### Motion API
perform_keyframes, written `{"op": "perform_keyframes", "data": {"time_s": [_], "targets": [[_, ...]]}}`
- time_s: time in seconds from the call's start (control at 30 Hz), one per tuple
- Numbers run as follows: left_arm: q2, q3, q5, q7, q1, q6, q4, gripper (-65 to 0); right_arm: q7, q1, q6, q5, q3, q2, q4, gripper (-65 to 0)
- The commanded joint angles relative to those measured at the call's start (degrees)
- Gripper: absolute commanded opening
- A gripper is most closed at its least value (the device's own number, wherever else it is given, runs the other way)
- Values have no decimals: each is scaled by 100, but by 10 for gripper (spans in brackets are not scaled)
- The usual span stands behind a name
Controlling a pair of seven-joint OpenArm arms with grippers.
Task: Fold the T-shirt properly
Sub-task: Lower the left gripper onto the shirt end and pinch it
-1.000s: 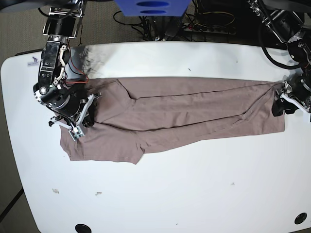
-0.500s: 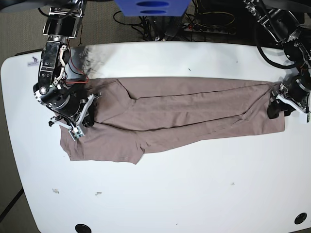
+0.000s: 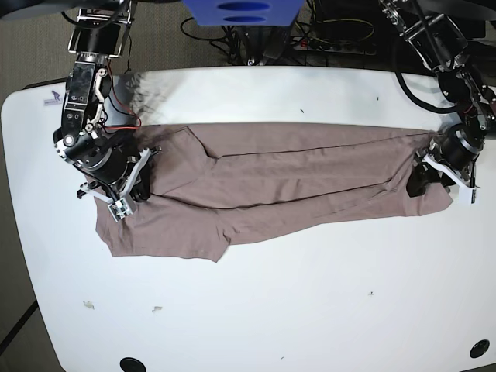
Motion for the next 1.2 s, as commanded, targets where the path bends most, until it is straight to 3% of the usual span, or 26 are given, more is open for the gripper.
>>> {"op": "perform_keyframes", "data": {"time_s": [0.0,0.03,0.07,0.53,0.97,1.17], "targets": [[-55,-13,127,195,46,21,32,-516,-647,-97,49,-326,-6,54,-56,-650],[-55,-13,127,186,37,21,32,-620,-647,-97,49,-326,-6,54,-56,-650],[-73,-13,127,160,37,21,32,-650,-647,-97,49,-326,-6,54,-56,-650],[-73,-22,39,107,72,21,472,-650,-638,-97,49,-326,-6,54,-56,-650],[173,-22,-603,1206,-86,34,2072,-650,-638,-88,49,-326,-6,45,-56,-650],[446,-22,-823,1848,-385,333,2599,-650,-638,-88,49,-326,-6,45,-56,-650]]}}
